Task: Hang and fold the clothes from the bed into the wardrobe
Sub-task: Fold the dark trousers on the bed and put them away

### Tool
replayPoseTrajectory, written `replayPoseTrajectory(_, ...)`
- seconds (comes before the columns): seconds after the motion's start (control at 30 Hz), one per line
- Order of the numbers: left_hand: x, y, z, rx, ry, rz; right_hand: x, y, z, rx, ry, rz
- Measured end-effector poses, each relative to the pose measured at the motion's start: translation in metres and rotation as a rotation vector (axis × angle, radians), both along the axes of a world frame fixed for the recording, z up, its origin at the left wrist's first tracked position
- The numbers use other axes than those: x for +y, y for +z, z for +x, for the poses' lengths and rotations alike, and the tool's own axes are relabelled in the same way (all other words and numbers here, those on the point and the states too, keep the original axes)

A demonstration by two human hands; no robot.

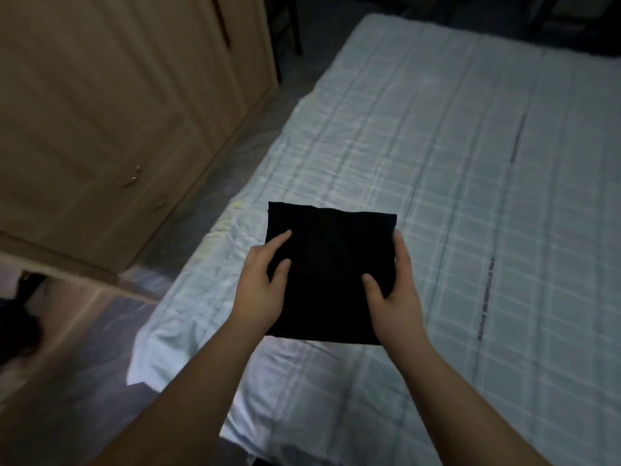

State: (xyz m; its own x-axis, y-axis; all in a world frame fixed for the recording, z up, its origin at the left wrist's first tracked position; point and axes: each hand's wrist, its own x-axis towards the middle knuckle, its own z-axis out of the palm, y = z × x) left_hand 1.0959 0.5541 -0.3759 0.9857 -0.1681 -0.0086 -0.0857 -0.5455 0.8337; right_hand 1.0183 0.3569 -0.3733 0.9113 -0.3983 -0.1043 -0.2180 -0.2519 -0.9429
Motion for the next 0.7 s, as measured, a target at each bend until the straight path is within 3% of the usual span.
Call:
replayPoseTrajectory(0.3, 0.209, 0.146, -0.088, -0.195, 0.369, -0.031, 0.198, 0.129, -0.017, -0.239, 0.346, -0.079)
replayPoseTrajectory(0.7, 0.556, 0.219, -0.303, -0.3, 0.903, 0.081, 0.575, 0.203, -0.112, -0.433, 0.916, -0.027)
